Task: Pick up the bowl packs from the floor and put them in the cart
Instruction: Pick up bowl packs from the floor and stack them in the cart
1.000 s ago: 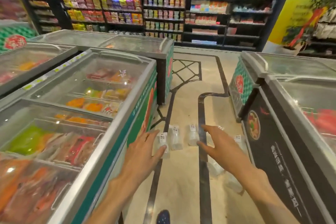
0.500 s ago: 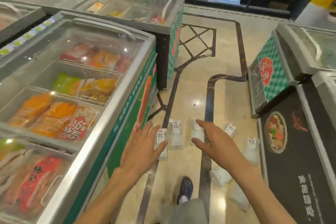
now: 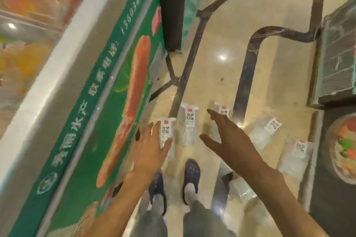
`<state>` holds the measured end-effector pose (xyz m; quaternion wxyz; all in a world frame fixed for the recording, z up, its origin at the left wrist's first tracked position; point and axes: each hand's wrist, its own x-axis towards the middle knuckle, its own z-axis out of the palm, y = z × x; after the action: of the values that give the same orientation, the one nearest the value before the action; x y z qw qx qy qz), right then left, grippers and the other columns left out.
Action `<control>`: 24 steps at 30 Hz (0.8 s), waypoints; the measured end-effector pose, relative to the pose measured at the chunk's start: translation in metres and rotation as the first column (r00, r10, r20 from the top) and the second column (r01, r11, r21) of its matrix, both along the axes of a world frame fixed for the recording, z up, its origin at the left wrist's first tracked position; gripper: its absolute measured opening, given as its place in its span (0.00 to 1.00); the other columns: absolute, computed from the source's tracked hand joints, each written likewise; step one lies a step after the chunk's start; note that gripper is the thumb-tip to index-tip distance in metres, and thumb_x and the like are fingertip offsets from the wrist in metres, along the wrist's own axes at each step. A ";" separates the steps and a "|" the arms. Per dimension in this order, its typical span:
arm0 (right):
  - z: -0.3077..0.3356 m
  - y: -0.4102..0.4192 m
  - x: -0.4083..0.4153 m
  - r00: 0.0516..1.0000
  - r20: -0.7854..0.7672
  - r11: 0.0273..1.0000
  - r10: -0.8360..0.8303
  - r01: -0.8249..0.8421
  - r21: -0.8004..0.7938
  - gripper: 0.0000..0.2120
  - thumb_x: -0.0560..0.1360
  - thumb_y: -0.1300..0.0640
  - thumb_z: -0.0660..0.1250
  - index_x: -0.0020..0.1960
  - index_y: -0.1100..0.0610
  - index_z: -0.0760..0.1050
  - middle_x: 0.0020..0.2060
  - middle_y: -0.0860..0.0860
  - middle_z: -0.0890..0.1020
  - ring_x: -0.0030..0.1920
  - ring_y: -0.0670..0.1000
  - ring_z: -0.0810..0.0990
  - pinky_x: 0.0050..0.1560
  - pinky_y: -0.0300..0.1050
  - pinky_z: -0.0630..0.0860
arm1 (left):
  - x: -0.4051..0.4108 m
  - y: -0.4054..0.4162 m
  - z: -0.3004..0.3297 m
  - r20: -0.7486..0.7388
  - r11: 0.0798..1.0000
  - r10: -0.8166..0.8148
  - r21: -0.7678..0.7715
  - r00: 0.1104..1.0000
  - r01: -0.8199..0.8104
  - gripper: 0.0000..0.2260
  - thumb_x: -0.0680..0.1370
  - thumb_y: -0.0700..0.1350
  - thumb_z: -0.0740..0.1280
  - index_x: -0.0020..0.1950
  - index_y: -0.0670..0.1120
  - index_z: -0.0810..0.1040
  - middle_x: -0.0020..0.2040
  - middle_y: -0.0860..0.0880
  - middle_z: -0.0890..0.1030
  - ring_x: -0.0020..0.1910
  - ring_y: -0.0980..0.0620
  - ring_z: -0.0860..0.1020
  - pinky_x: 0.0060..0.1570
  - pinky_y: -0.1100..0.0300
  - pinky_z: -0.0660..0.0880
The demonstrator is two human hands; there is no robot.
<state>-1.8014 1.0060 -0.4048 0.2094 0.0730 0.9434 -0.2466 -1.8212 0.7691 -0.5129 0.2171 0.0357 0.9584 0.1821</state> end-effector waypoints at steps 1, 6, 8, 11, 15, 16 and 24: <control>-0.045 0.002 -0.016 1.000 0.030 1.000 -0.009 0.010 -0.024 0.34 0.80 0.40 0.65 0.81 0.45 0.55 0.73 0.48 0.72 0.71 0.53 0.73 0.66 0.52 0.74 | -0.009 0.008 -0.056 0.064 0.999 0.036 0.008 0.997 -0.037 0.33 0.80 0.66 0.56 0.80 0.49 0.61 0.78 0.45 0.67 0.75 0.42 0.66 0.70 0.42 0.69; -0.184 0.000 -0.067 0.999 0.051 0.999 -0.017 0.020 -0.042 0.35 0.80 0.41 0.64 0.82 0.48 0.55 0.73 0.50 0.71 0.69 0.54 0.74 0.64 0.54 0.74 | -0.039 0.028 -0.218 0.174 0.985 0.160 -0.096 0.972 -0.145 0.43 0.77 0.65 0.67 0.83 0.51 0.48 0.81 0.44 0.57 0.78 0.41 0.60 0.72 0.41 0.65; -0.269 0.003 -0.064 0.994 0.096 0.996 -0.053 0.059 -0.060 0.34 0.80 0.41 0.64 0.82 0.48 0.54 0.73 0.50 0.71 0.70 0.54 0.73 0.64 0.56 0.74 | -0.031 0.031 -0.306 0.238 0.975 0.195 -0.153 0.951 -0.162 0.48 0.75 0.65 0.69 0.83 0.50 0.45 0.81 0.42 0.54 0.78 0.38 0.59 0.71 0.38 0.66; -0.336 0.002 -0.055 0.989 0.124 0.991 -0.079 0.091 -0.100 0.34 0.81 0.41 0.63 0.81 0.46 0.54 0.72 0.48 0.71 0.70 0.52 0.73 0.64 0.54 0.74 | -0.028 0.024 -0.383 0.274 0.944 0.306 -0.214 0.912 -0.252 0.54 0.72 0.67 0.72 0.83 0.49 0.39 0.82 0.42 0.48 0.79 0.36 0.54 0.73 0.35 0.64; -0.388 0.005 -0.037 0.986 0.149 0.987 -0.076 0.096 -0.130 0.34 0.79 0.40 0.64 0.80 0.45 0.56 0.70 0.47 0.74 0.65 0.53 0.76 0.62 0.56 0.75 | -0.034 0.019 -0.455 0.348 0.923 0.369 -0.243 0.862 -0.297 0.62 0.66 0.72 0.74 0.81 0.55 0.31 0.83 0.41 0.38 0.81 0.34 0.46 0.73 0.30 0.60; -0.409 0.007 -0.029 0.982 0.173 0.988 -0.077 0.098 -0.119 0.34 0.78 0.40 0.64 0.80 0.44 0.56 0.70 0.47 0.74 0.65 0.53 0.77 0.62 0.56 0.76 | -0.030 0.019 -0.479 0.373 0.918 0.388 -0.236 0.843 -0.318 0.64 0.64 0.74 0.73 0.80 0.56 0.30 0.83 0.42 0.37 0.81 0.34 0.45 0.72 0.29 0.60; -0.494 0.005 0.017 0.953 0.293 0.989 -0.082 0.113 -0.094 0.35 0.77 0.36 0.64 0.79 0.40 0.53 0.73 0.47 0.72 0.69 0.51 0.75 0.65 0.52 0.75 | -0.010 0.035 -0.546 0.228 0.866 0.497 -0.192 0.837 -0.462 0.65 0.62 0.69 0.79 0.80 0.56 0.34 0.76 0.40 0.60 0.72 0.36 0.65 0.64 0.32 0.71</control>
<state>-1.7843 1.0107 -0.8985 0.3359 0.1431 0.8831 -0.2946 -1.8308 0.8043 -1.0584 0.2949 -0.2449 0.9076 0.1714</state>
